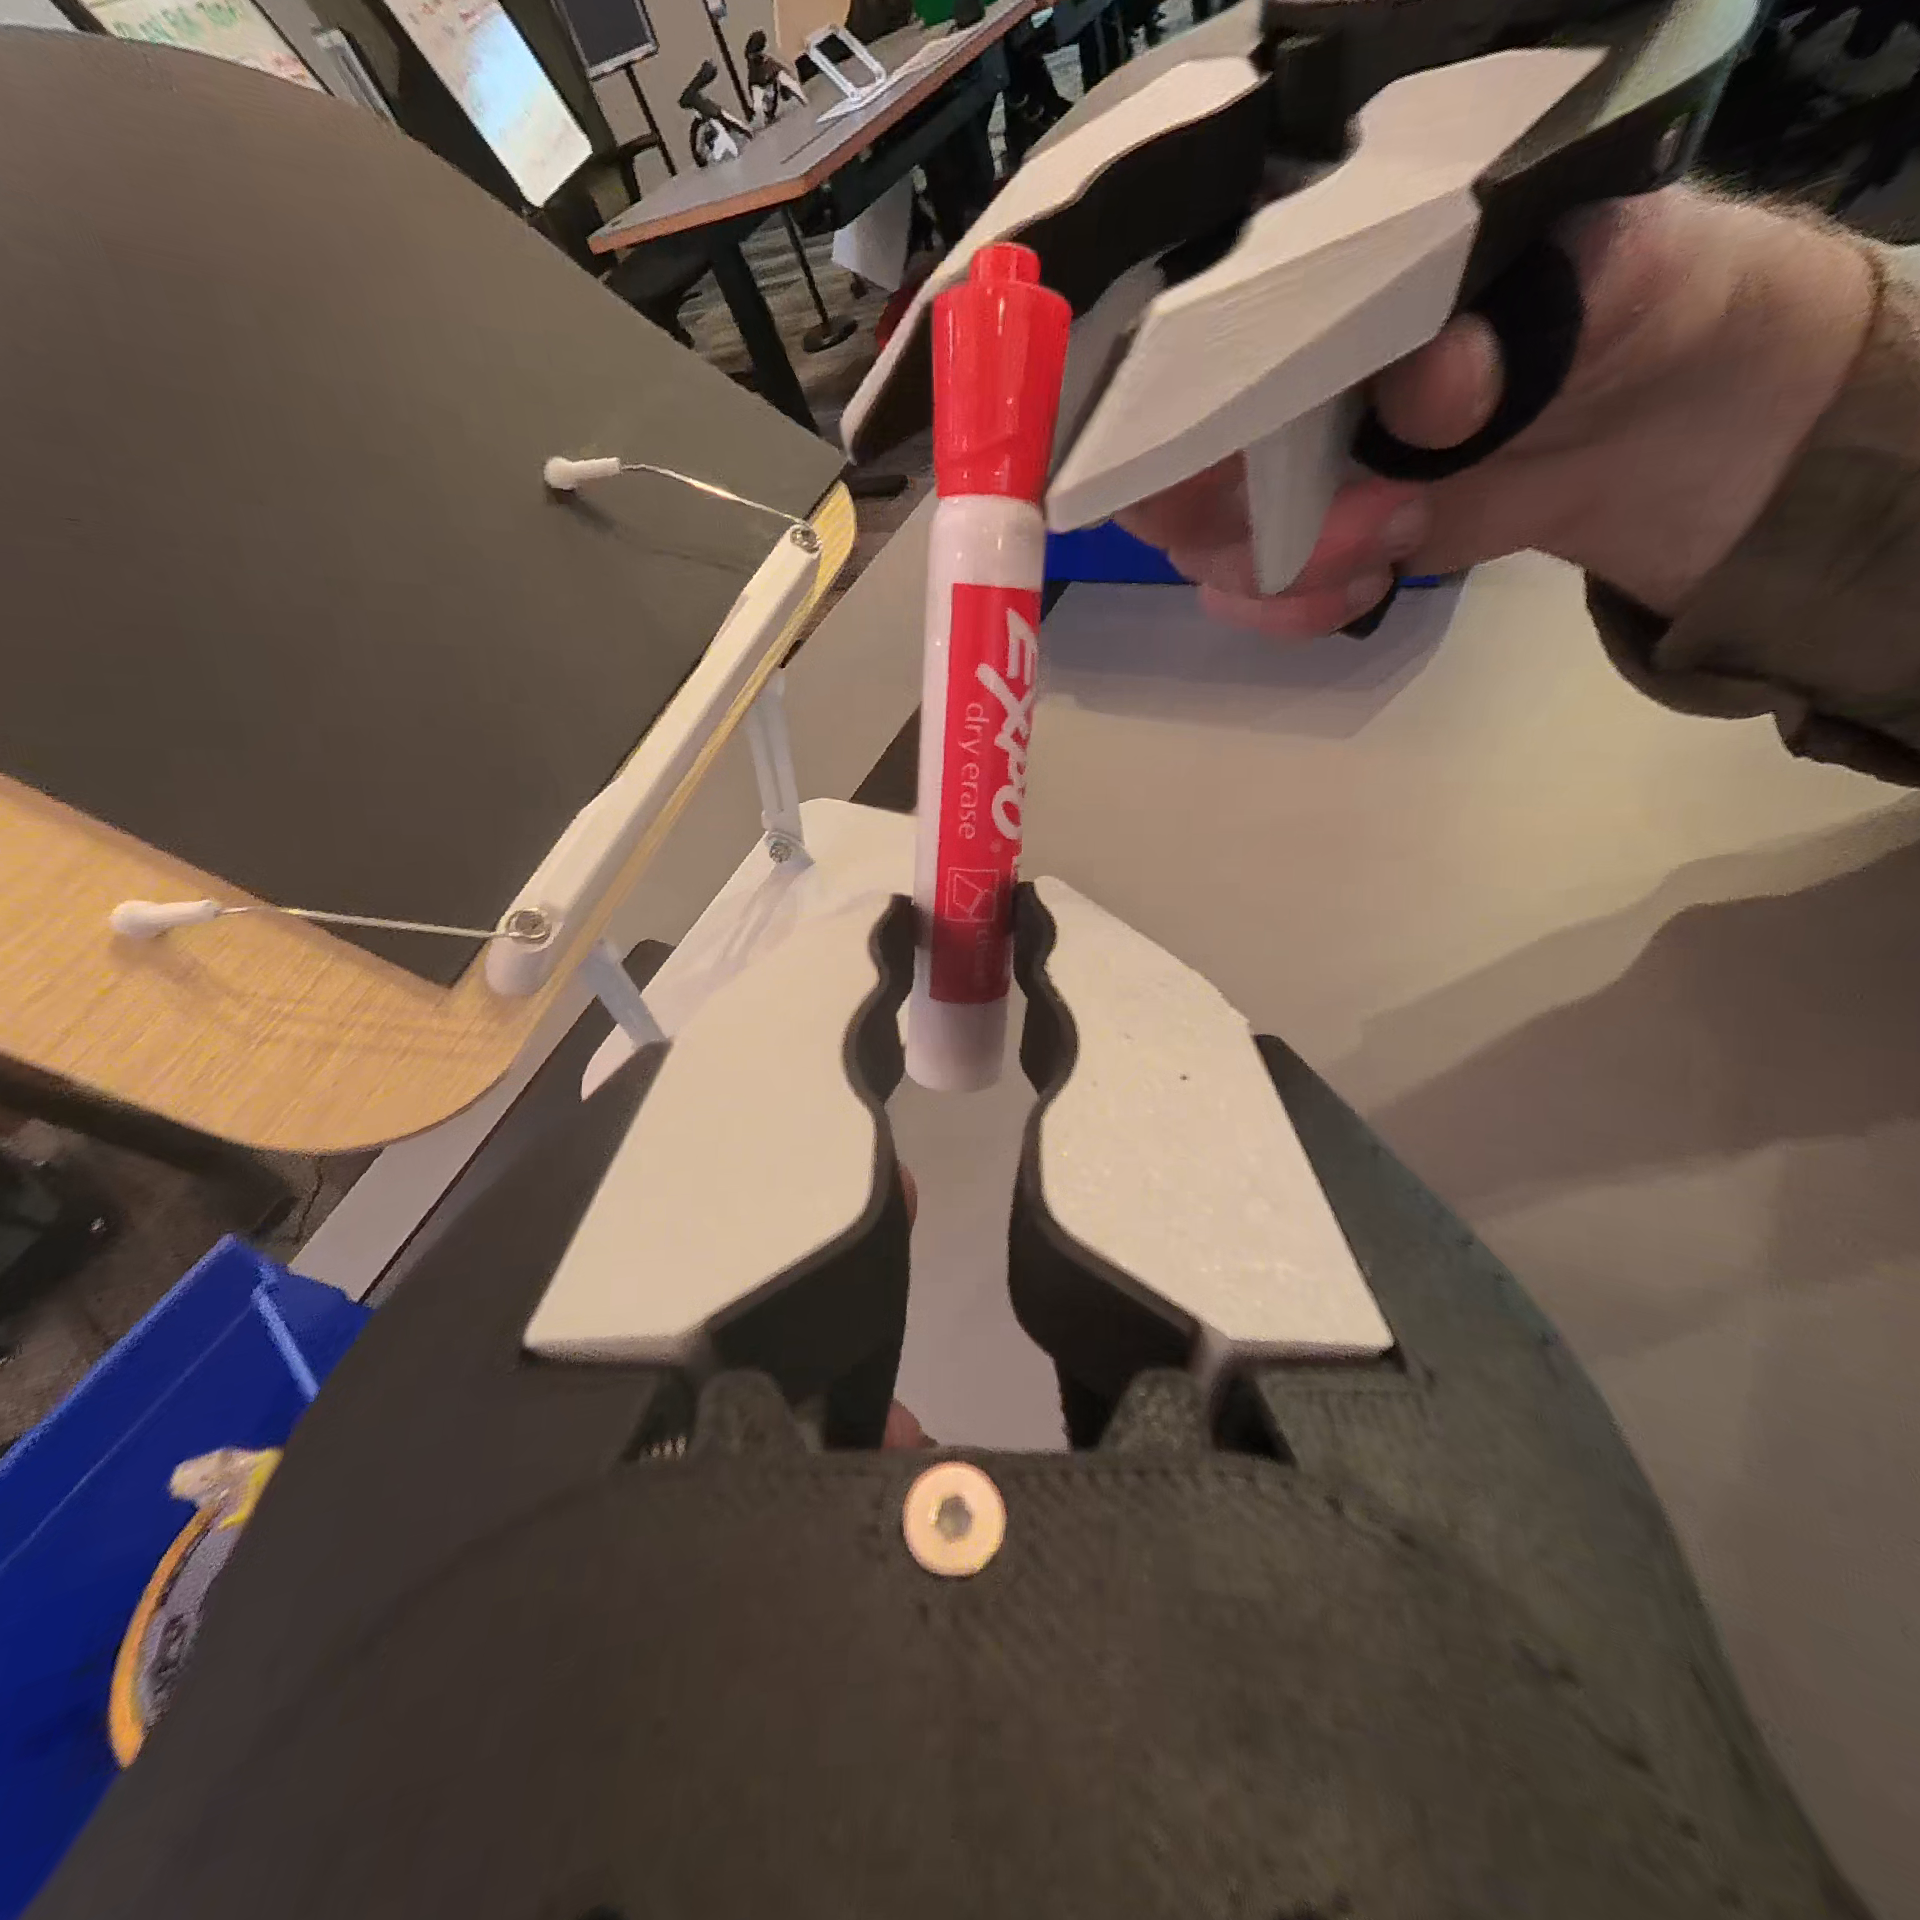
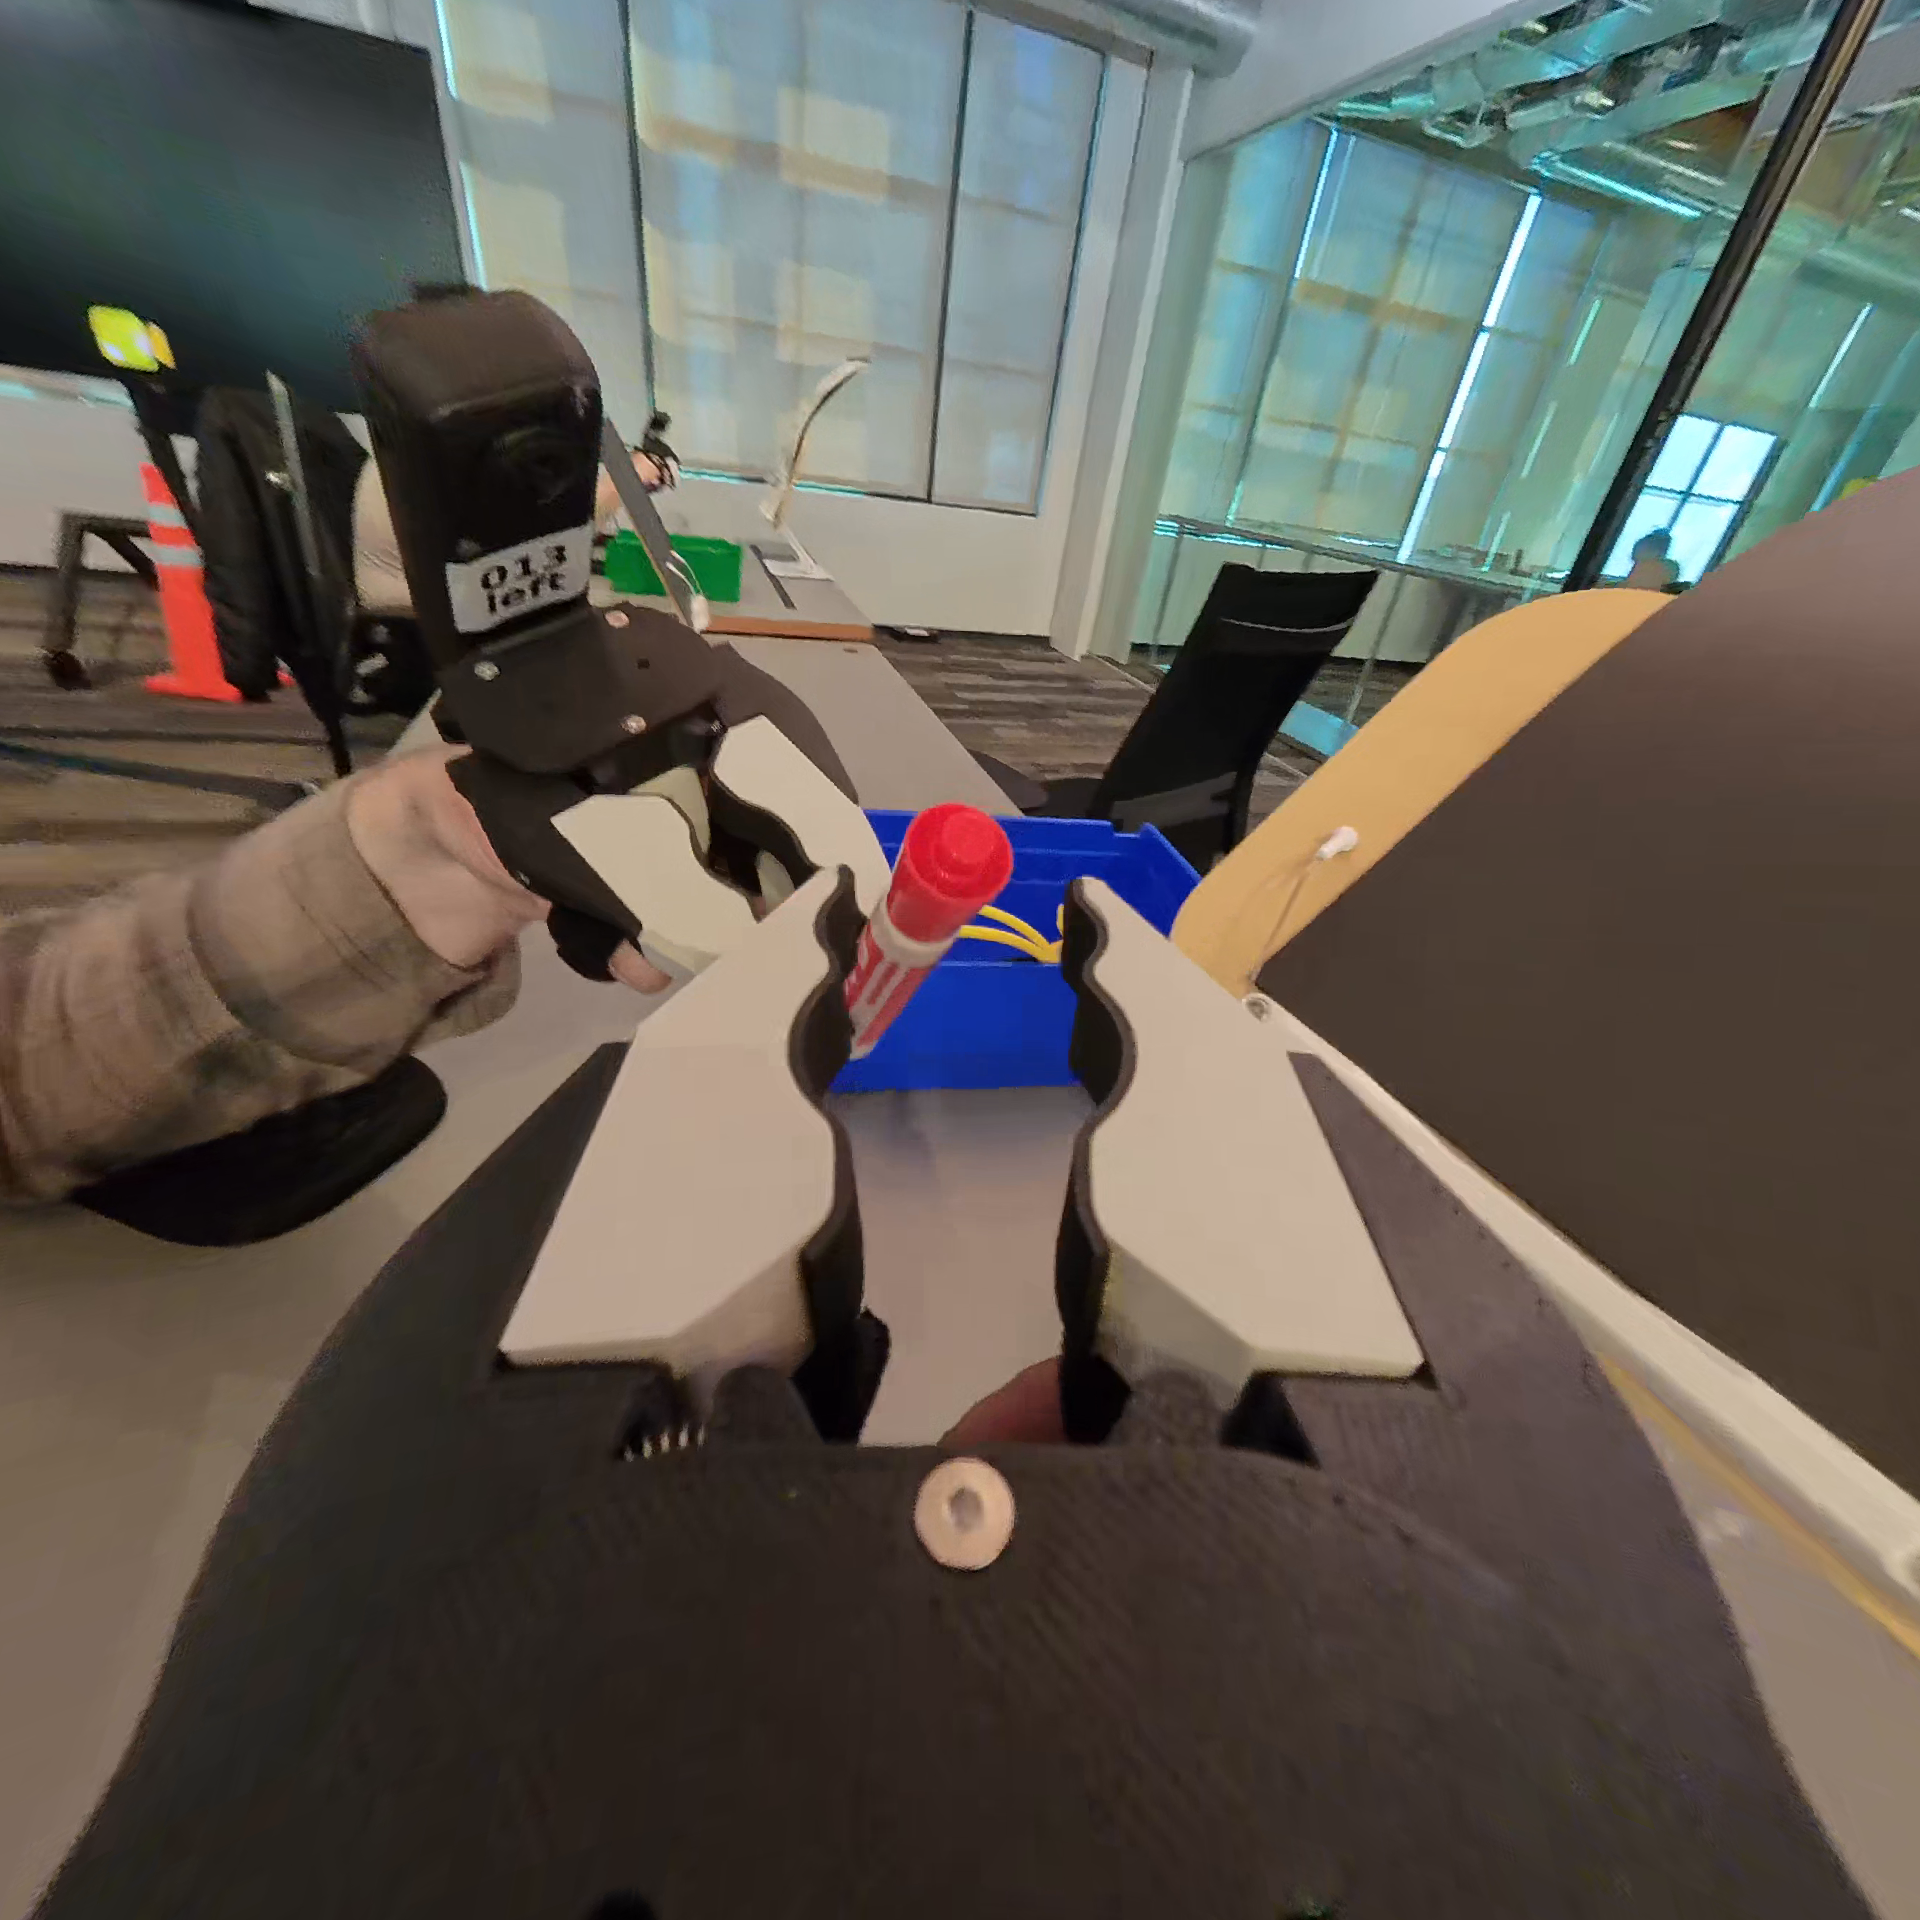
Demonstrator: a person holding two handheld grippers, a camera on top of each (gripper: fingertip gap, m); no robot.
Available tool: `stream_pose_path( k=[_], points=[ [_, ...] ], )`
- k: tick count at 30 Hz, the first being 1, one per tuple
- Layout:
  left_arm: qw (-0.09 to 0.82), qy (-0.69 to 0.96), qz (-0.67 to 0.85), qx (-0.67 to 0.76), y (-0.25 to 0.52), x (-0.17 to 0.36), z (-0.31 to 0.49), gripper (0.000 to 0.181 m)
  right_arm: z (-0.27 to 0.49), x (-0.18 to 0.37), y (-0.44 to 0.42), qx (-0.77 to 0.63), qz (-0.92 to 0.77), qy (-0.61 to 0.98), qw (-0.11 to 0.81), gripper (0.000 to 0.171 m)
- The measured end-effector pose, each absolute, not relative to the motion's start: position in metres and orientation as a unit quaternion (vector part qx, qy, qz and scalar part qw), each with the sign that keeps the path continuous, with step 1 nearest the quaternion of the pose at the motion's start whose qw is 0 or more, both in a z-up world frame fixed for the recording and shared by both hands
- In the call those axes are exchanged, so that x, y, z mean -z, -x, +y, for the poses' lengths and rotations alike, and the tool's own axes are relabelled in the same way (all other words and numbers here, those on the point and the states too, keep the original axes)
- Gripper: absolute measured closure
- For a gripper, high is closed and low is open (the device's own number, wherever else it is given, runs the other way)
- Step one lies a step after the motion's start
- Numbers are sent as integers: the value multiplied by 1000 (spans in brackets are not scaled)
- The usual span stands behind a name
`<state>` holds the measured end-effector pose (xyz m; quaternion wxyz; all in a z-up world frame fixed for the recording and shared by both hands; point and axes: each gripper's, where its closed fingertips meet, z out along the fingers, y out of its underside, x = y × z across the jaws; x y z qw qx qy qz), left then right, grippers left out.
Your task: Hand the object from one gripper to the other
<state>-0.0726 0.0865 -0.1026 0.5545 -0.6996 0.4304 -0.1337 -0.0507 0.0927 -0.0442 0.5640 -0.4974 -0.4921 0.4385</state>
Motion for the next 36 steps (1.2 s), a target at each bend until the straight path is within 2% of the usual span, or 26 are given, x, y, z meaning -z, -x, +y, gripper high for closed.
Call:
stream_pose_path(
  k=[4,13,15,19,23,25,28,32,36],
  points=[
    [553,697,429,156,63,106,86,163,88,47,53,-468,-493,490,546,153],
    [582,666,440,155,57,103,86,161,83,39,52,-506,-478,480,534,157],
    [598,651,447,135,59,97,85,144,85,32,48,-524,-460,478,534,155],
    [641,592,488,11,67,89,87,122,97,17,33,-587,-398,484,512,157],
    [682,491,513,-172,71,73,89,119,105,6,20,-660,-339,477,471,157],
    [698,439,498,-269,74,62,92,112,112,5,17,-686,-304,482,451,157],
    [699,366,452,-416,76,48,96,112,124,9,20,-727,-243,491,415,157],
    [691,326,391,-513,75,47,101,111,128,21,36,-751,-187,506,380,157],
    [704,284,359,-543,75,43,93,135,126,35,53,-761,-159,523,349,156]
  ],
)
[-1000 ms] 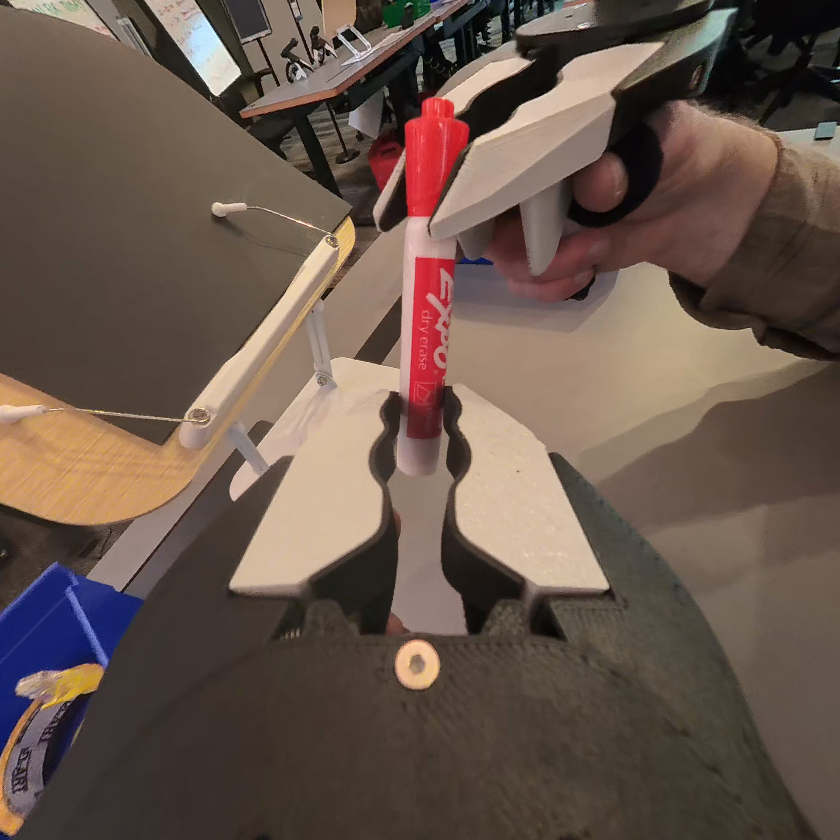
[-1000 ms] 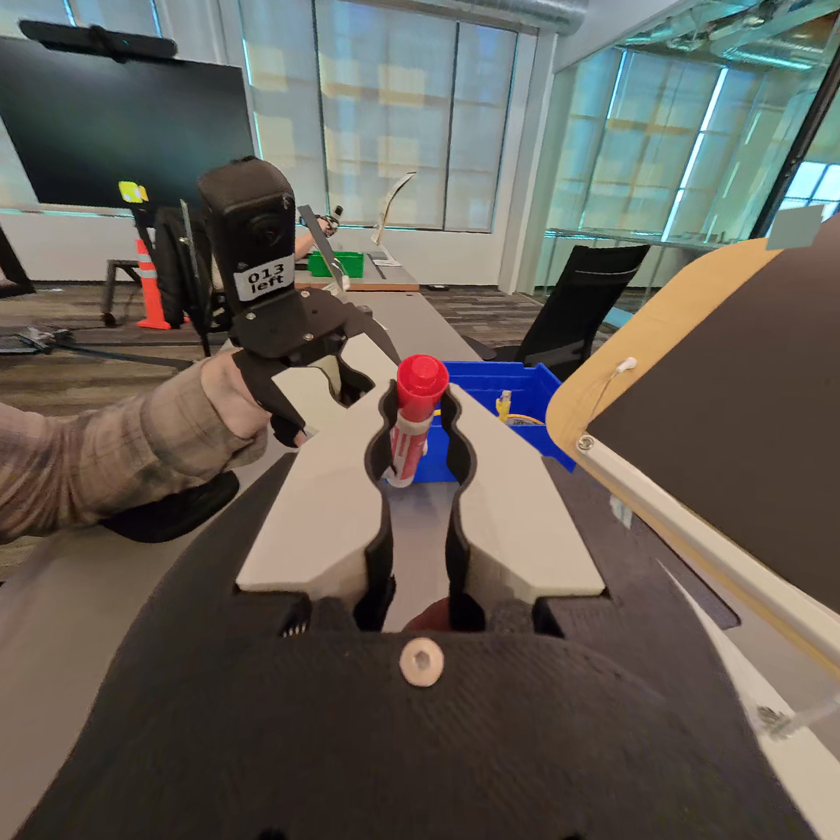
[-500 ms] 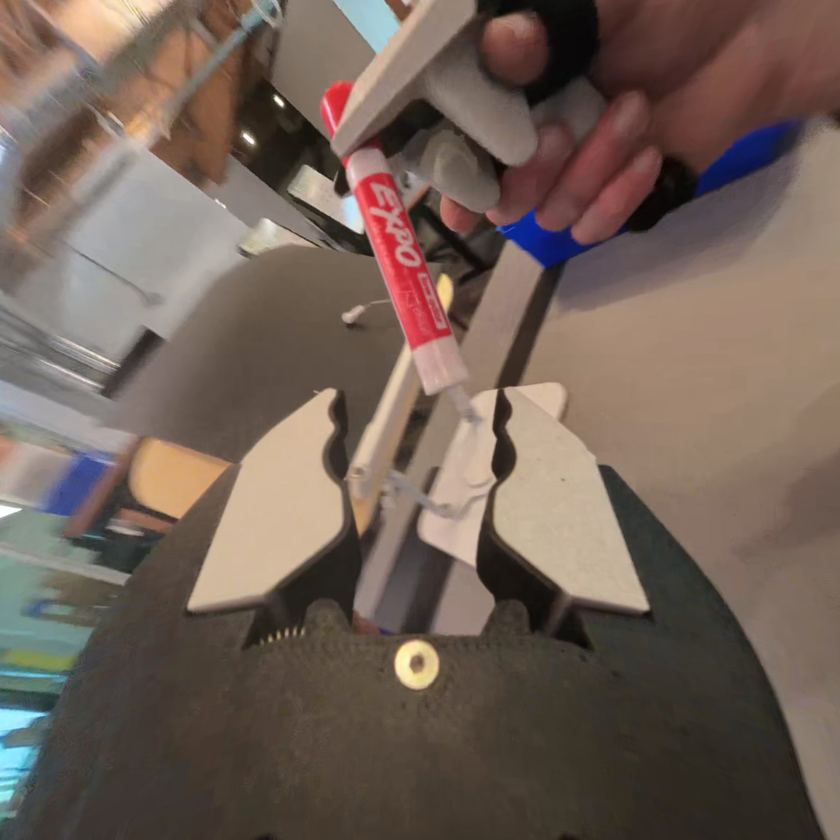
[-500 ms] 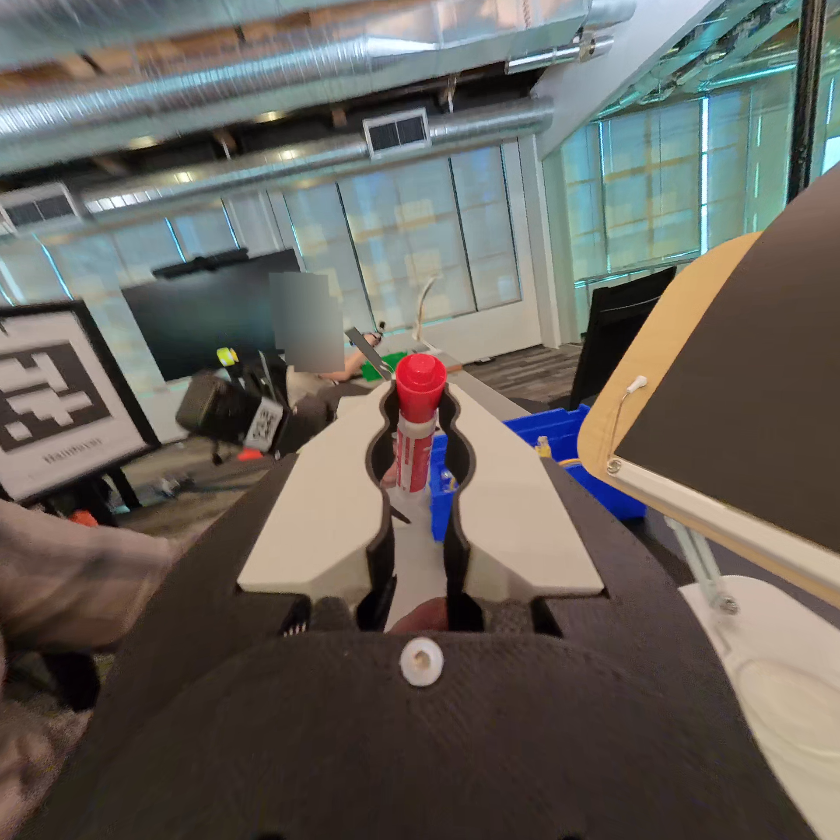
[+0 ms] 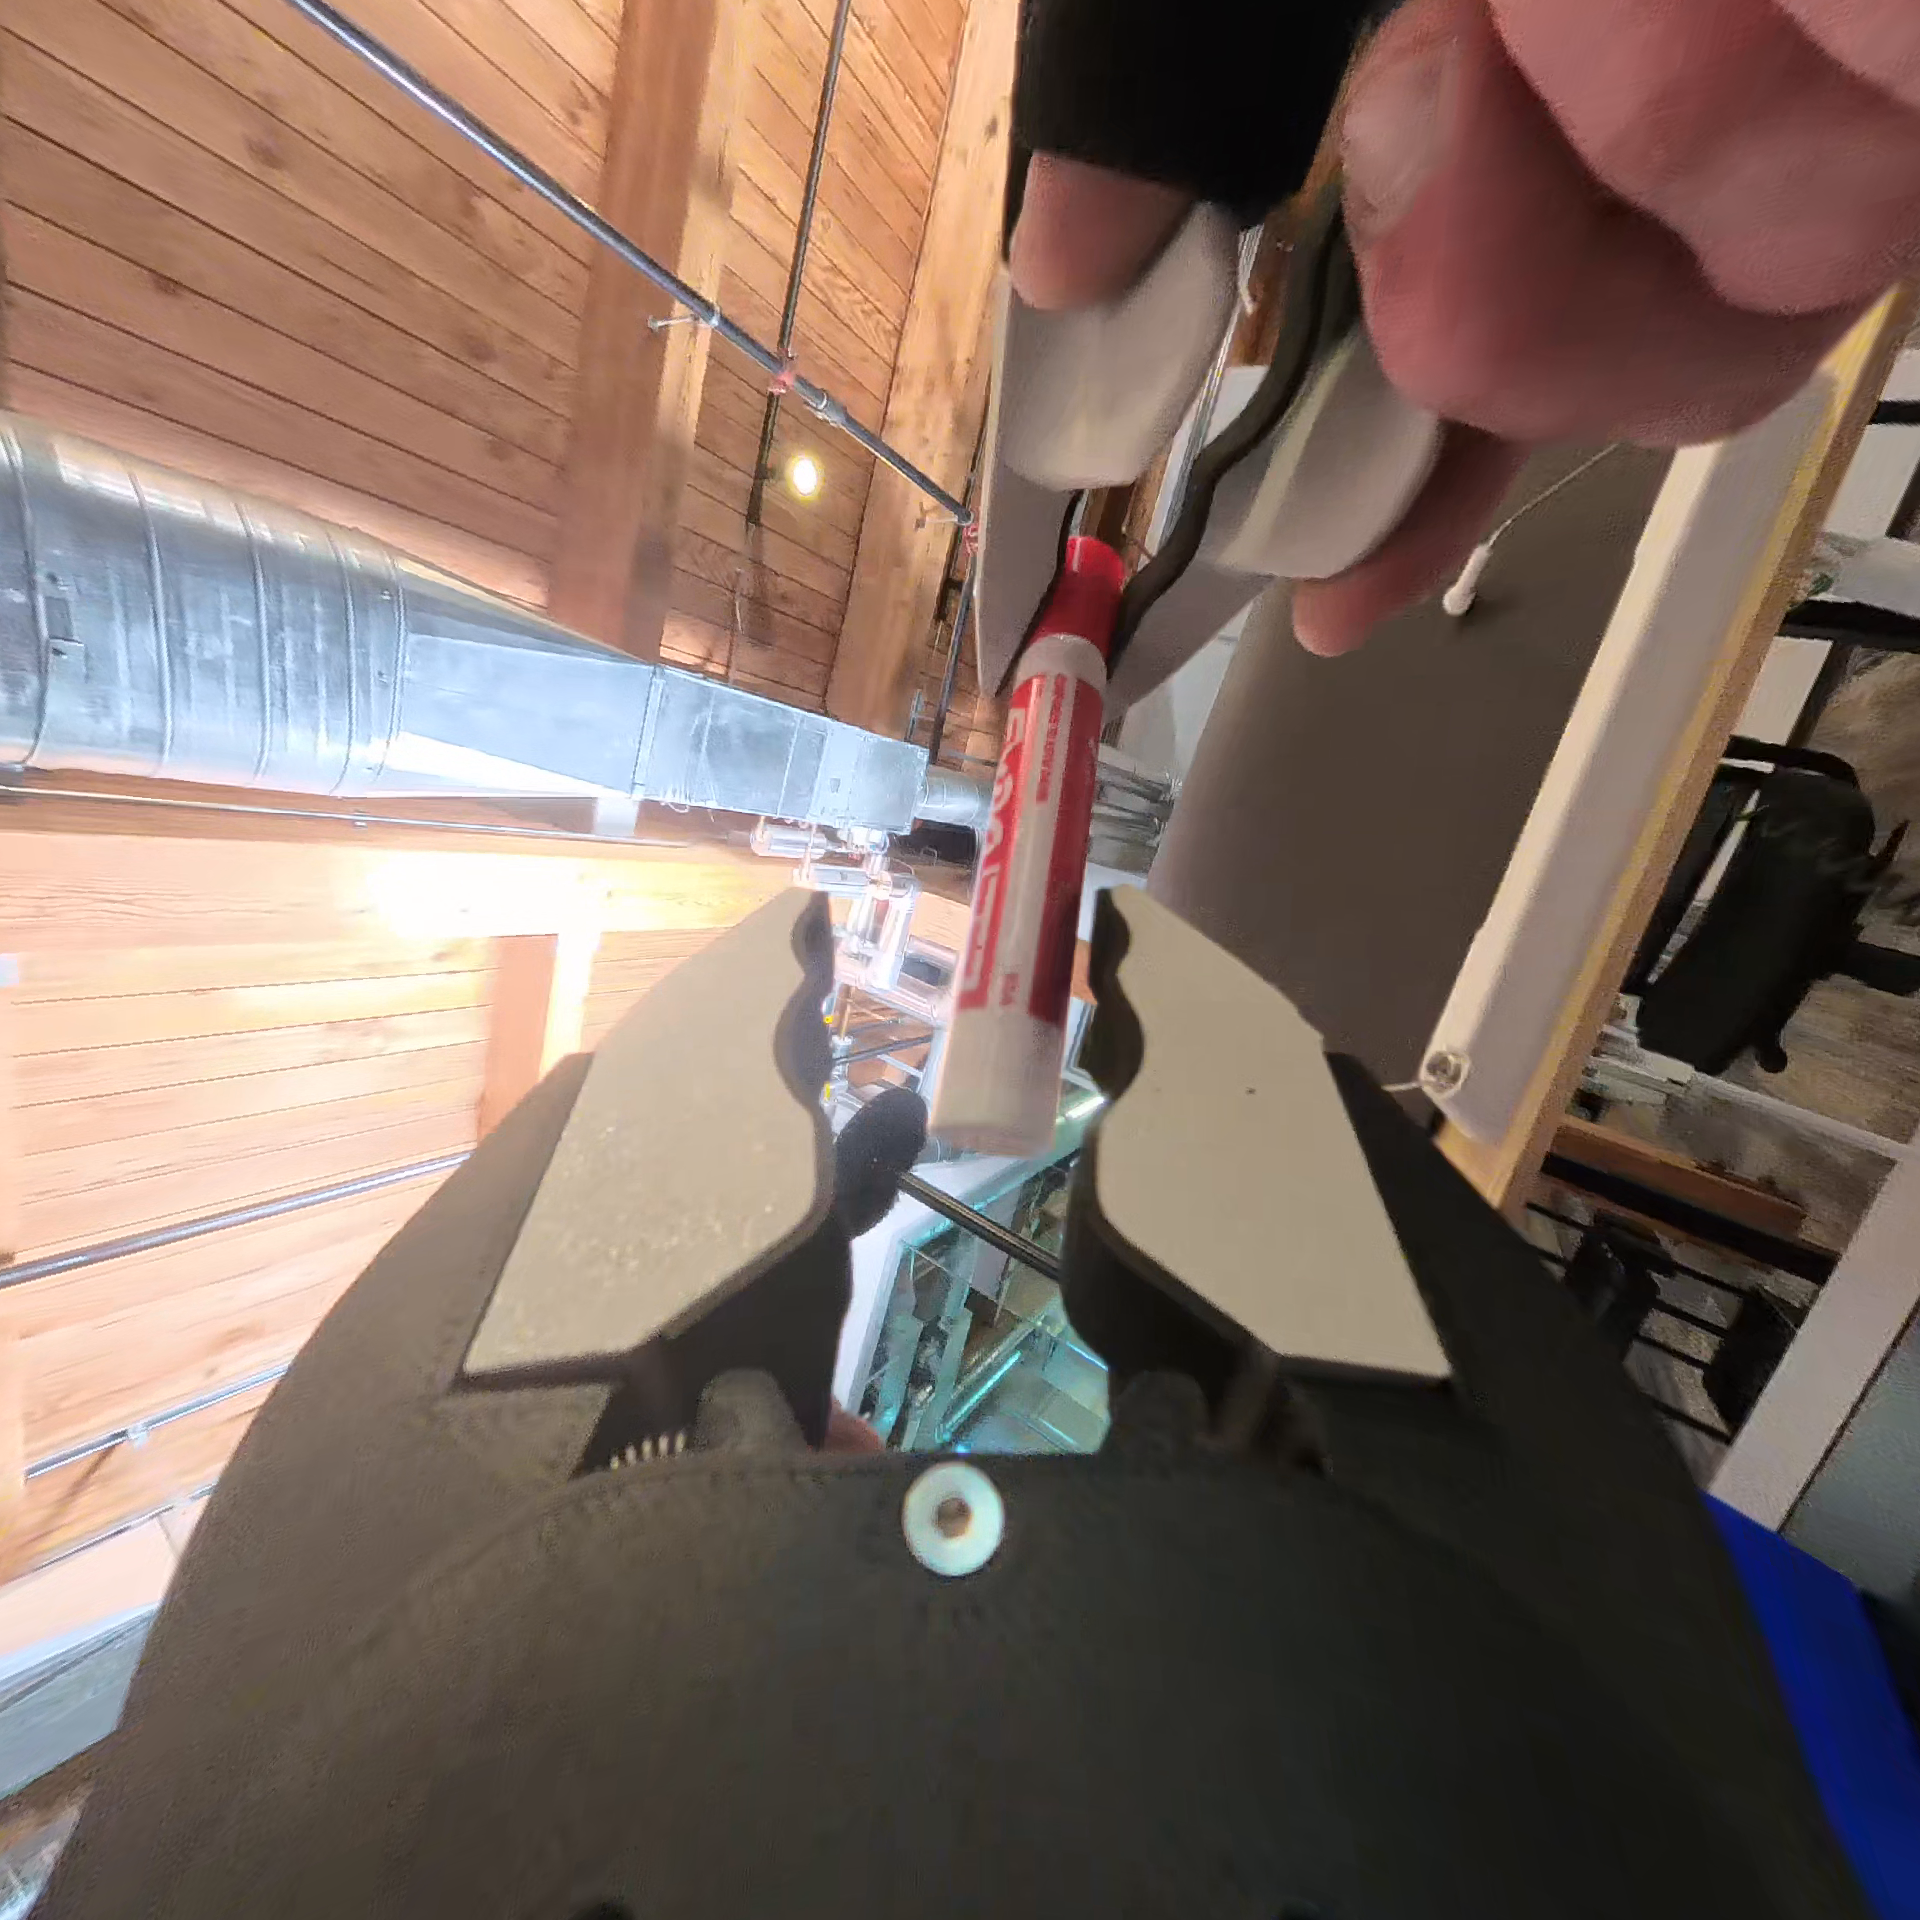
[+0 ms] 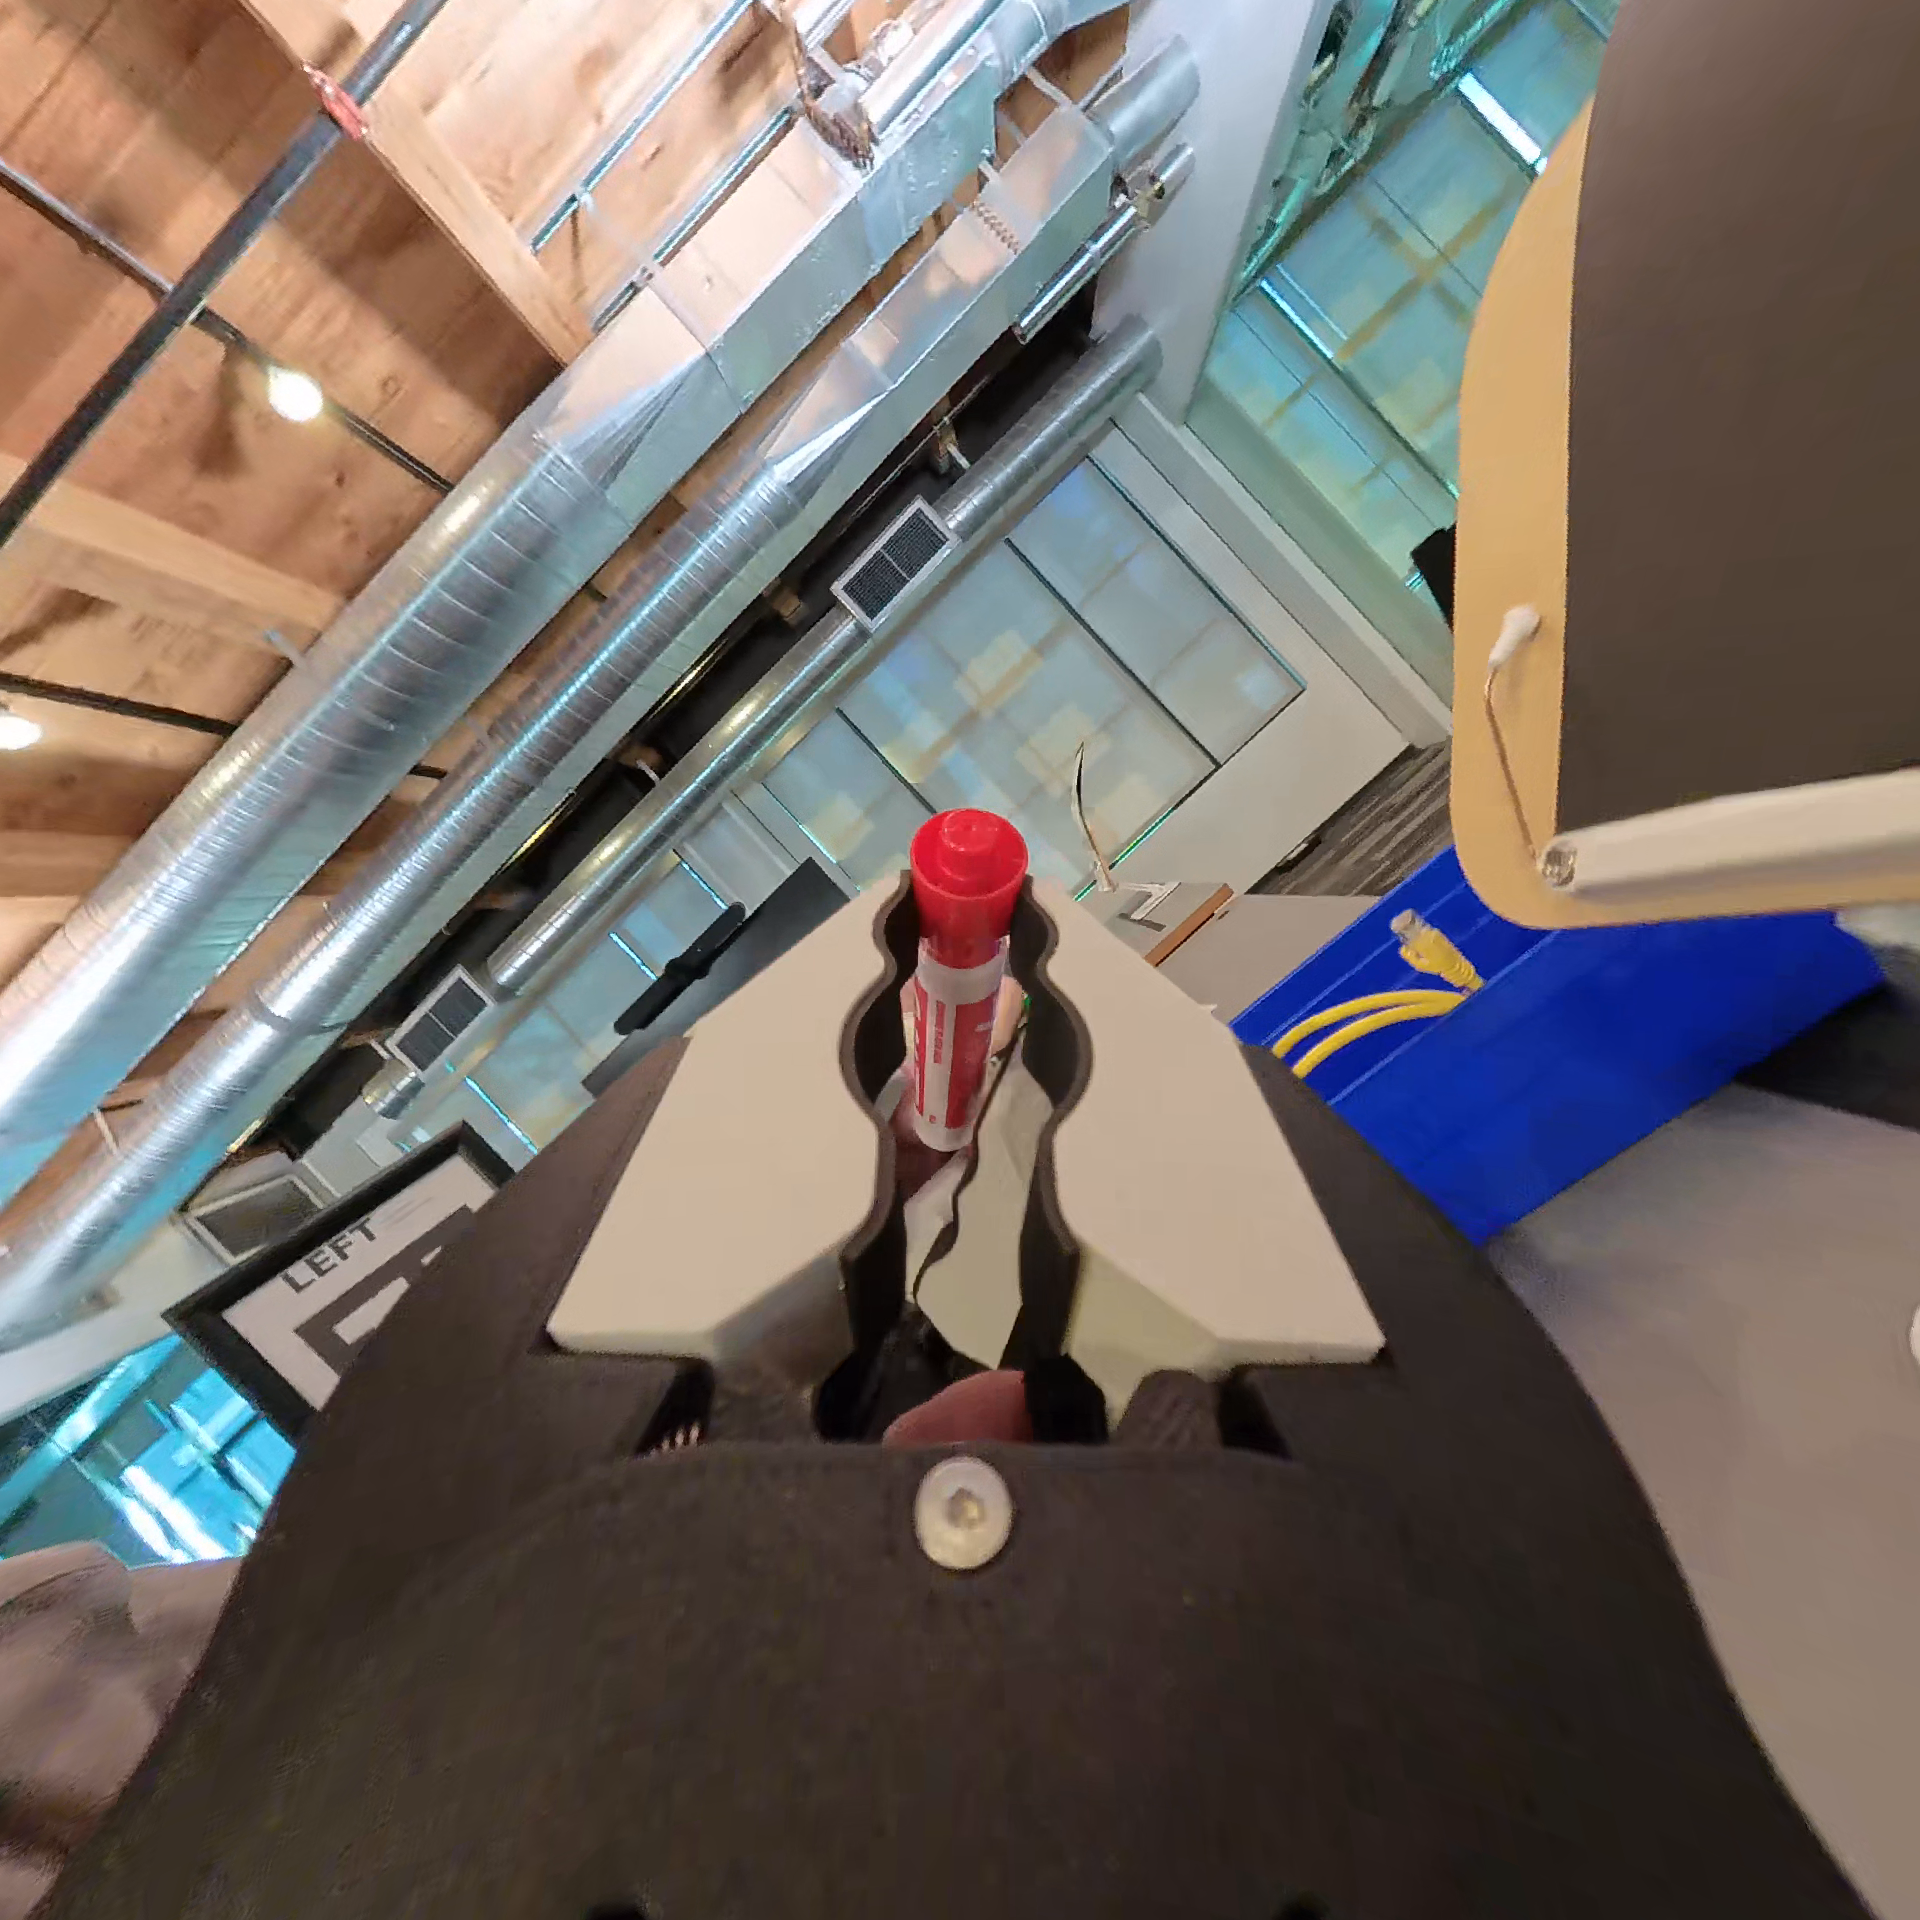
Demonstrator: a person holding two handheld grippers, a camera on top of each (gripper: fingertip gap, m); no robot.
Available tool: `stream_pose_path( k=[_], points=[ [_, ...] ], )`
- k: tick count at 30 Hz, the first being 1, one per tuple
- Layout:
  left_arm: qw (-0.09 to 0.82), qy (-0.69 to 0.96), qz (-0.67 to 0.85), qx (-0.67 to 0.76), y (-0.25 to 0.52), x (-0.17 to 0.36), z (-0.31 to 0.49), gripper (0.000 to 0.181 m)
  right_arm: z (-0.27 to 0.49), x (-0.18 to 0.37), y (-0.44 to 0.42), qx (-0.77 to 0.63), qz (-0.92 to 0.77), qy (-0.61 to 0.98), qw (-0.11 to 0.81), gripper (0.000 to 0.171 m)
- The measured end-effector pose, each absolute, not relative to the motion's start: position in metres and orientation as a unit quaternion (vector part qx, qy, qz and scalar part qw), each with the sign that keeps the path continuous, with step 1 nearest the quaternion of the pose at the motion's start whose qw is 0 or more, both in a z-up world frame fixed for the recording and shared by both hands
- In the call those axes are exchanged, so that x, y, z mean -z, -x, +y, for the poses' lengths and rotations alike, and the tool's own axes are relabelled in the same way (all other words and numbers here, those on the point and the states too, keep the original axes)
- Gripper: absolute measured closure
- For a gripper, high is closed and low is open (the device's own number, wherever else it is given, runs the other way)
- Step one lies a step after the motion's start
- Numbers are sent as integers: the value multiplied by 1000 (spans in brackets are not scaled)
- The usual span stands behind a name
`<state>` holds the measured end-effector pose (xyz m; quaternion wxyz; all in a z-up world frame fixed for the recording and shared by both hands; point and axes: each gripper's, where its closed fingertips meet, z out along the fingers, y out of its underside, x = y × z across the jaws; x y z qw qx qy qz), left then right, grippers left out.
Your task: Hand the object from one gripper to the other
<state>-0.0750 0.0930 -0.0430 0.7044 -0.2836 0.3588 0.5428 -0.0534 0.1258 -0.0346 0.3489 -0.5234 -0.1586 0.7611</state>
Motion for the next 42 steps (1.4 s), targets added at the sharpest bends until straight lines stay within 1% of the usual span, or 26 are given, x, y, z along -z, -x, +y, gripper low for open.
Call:
stream_pose_path(
  k=[5,6,11,13,14,15,17,19,21,22,23,24,25,29,33,36,38,42],
  points=[
    [687,305,367,-547,82,52,102,159,123,40,62,-762,-147,530,342,157],
    [686,305,370,-547,82,54,103,161,124,40,62,-760,-145,531,345,157],
    [693,332,373,-520,82,60,106,161,124,39,62,-755,-149,529,358,155],
    [696,355,374,-501,83,59,108,162,124,36,61,-738,-169,529,384,125],
    [695,385,374,-479,87,60,112,161,126,33,58,-720,-185,530,409,114],
    [691,424,375,-449,91,62,117,161,128,31,54,-695,-206,528,444,109],
    [689,485,364,-397,102,61,122,161,128,22,44,-606,-272,514,542,107],
    [670,558,369,-323,109,67,125,162,127,21,38,-445,-365,496,650,104],
    [643,621,380,-238,110,74,123,162,126,25,34,-220,-462,439,739,110],
    [621,651,391,-195,109,81,119,161,124,31,35,-106,-507,401,756,111],
    [611,667,391,-168,109,81,115,162,122,41,39,-9,-551,360,753,112],
    [604,680,388,-152,111,80,111,162,120,53,45,60,-584,325,741,115],
    [584,695,397,-135,111,84,107,161,117,64,52,92,-607,303,729,116],
    [511,722,447,-130,111,101,88,162,109,88,74,119,-641,278,705,118],
    [466,722,492,-142,104,116,76,162,95,109,92,118,-671,256,686,125],
    [435,721,514,-165,101,125,71,162,90,124,101,118,-686,253,672,138],
    [418,721,525,-174,101,131,68,162,90,127,103,122,-684,255,672,154],
    [418,717,527,-183,101,132,70,162,90,129,102,87,-685,287,664,156]
  ],
)
